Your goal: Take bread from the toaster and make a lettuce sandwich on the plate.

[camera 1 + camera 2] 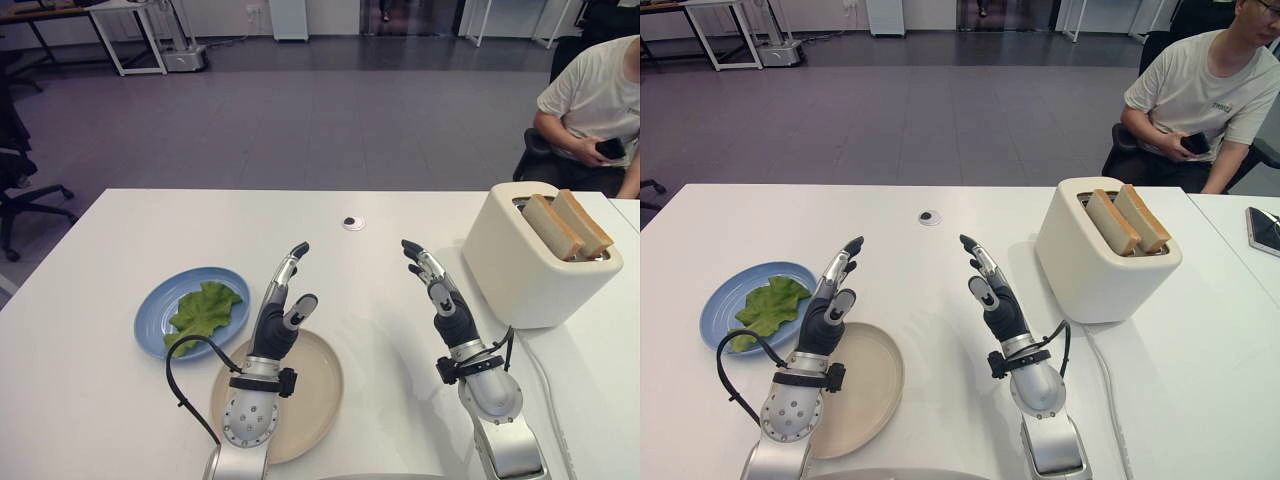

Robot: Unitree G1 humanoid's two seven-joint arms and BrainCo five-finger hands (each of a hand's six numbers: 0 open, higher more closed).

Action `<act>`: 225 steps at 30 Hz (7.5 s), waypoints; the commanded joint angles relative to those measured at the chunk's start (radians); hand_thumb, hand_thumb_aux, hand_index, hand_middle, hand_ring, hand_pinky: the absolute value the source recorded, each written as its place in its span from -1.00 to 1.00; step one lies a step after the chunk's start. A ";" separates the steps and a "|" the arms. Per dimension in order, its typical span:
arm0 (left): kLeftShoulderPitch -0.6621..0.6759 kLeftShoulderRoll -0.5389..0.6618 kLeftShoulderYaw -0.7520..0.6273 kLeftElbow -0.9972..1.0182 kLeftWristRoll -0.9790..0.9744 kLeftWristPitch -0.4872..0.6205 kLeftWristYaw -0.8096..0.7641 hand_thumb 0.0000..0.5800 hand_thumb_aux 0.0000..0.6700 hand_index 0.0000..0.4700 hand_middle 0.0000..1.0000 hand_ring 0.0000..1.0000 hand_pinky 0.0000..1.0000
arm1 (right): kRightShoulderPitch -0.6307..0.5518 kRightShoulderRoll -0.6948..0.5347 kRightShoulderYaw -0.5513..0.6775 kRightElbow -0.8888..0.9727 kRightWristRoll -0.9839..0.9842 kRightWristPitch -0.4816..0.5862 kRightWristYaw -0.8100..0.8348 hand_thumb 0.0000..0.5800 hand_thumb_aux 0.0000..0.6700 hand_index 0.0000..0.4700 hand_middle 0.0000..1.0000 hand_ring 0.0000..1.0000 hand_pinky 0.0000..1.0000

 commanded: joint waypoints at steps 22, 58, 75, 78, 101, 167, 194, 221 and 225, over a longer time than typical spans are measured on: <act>-0.062 0.026 0.030 0.050 -0.014 0.000 -0.005 -1.00 -1.00 -1.00 -1.00 -1.00 -1.00 | -0.893 -0.501 -0.263 0.466 -0.016 0.108 0.250 -1.00 -1.00 -1.00 -1.00 -1.00 -1.00; -0.004 0.012 0.042 0.021 0.003 -0.005 0.021 -1.00 -1.00 -1.00 -1.00 -1.00 -1.00 | -1.305 -0.959 0.083 1.674 -0.429 -0.407 0.176 -1.00 -1.00 -1.00 -1.00 -1.00 -1.00; -0.015 0.010 0.047 0.021 0.006 0.000 0.017 -1.00 -1.00 -1.00 -1.00 -1.00 -1.00 | -1.129 -0.956 0.092 1.611 -0.410 -0.438 0.249 -1.00 -1.00 -1.00 -1.00 -1.00 -1.00; -0.013 0.010 0.047 0.021 0.007 -0.001 0.018 -1.00 -1.00 -1.00 -1.00 -1.00 -1.00 | -1.108 -0.954 0.098 1.596 -0.415 -0.446 0.266 -1.00 -1.00 -1.00 -1.00 -1.00 -1.00; -0.018 0.011 0.057 0.038 0.004 -0.007 0.026 -1.00 -1.00 -1.00 -1.00 -1.00 -1.00 | -1.213 -0.972 -0.037 1.319 -0.299 -0.311 0.331 1.00 1.00 1.00 -1.00 -1.00 -1.00; -0.237 0.279 0.459 0.038 0.316 0.022 0.195 -1.00 -1.00 -1.00 -1.00 -1.00 -1.00 | -0.405 -0.127 0.371 0.093 0.395 0.817 0.401 1.00 1.00 1.00 -1.00 -1.00 -1.00; -0.205 0.237 0.453 0.002 0.342 0.027 0.193 -1.00 -1.00 -1.00 -1.00 -1.00 -1.00 | -0.585 -0.263 0.484 0.084 0.188 0.733 0.543 0.59 0.10 0.10 -1.00 -1.00 -1.00; -0.164 0.506 0.327 0.293 0.870 0.294 -0.132 -1.00 -1.00 -1.00 -1.00 -1.00 -1.00 | -0.819 -0.227 0.139 0.216 0.197 0.698 0.542 -1.00 -1.00 -1.00 -1.00 -1.00 -1.00; -0.146 0.560 0.290 0.326 0.931 0.342 -0.246 -1.00 -1.00 -1.00 -1.00 -1.00 -1.00 | -0.788 -0.226 0.131 0.192 0.203 0.713 0.538 -1.00 -1.00 -1.00 -1.00 -1.00 -1.00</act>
